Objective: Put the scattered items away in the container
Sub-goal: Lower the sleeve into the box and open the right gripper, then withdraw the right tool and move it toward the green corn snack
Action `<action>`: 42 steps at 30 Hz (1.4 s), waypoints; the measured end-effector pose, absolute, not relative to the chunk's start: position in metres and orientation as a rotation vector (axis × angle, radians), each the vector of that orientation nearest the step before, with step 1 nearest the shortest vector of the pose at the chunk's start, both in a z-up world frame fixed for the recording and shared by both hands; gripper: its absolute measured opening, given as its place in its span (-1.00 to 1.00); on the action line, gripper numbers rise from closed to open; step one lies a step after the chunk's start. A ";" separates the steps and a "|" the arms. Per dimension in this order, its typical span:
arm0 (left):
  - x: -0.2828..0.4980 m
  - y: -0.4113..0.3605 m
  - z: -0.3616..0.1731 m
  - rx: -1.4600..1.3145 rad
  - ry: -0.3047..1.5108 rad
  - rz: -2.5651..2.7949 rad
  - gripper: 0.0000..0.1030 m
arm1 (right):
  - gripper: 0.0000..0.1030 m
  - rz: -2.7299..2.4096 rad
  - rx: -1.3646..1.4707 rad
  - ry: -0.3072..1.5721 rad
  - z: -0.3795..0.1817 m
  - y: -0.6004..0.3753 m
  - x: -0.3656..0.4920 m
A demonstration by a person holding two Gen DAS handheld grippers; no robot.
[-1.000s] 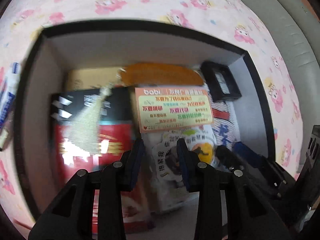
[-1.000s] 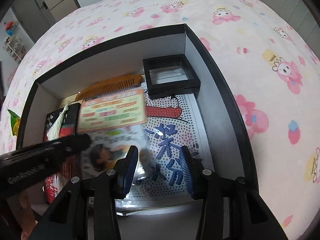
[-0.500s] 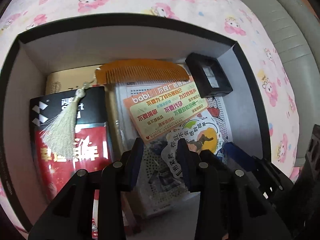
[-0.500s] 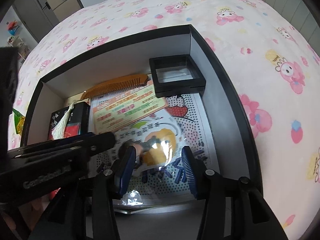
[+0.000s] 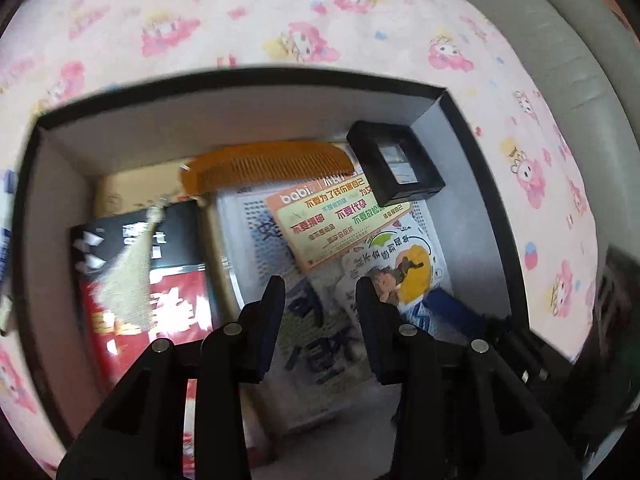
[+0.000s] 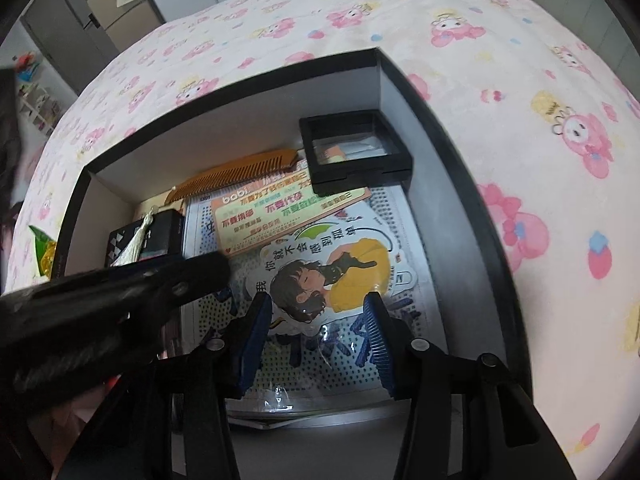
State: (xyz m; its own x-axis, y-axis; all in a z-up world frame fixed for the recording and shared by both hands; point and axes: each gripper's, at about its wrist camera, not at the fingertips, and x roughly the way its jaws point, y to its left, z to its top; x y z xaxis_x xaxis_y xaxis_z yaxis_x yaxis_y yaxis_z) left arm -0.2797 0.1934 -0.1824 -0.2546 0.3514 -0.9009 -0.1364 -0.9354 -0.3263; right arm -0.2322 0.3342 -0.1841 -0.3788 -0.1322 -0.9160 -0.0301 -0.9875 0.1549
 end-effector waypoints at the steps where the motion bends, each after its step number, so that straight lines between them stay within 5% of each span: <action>1: -0.275 0.191 -0.176 -1.663 -0.253 2.282 -0.21 | -0.15 -2.565 1.708 -0.229 -0.181 0.334 -0.229; 20: -0.160 0.149 -0.072 -1.272 0.042 2.612 0.06 | 0.09 -2.737 1.330 -0.209 -0.102 0.274 -0.153; 42: -0.044 0.030 -0.027 -1.152 -0.047 2.760 0.16 | 0.10 -2.690 1.119 -0.103 -0.055 0.173 -0.082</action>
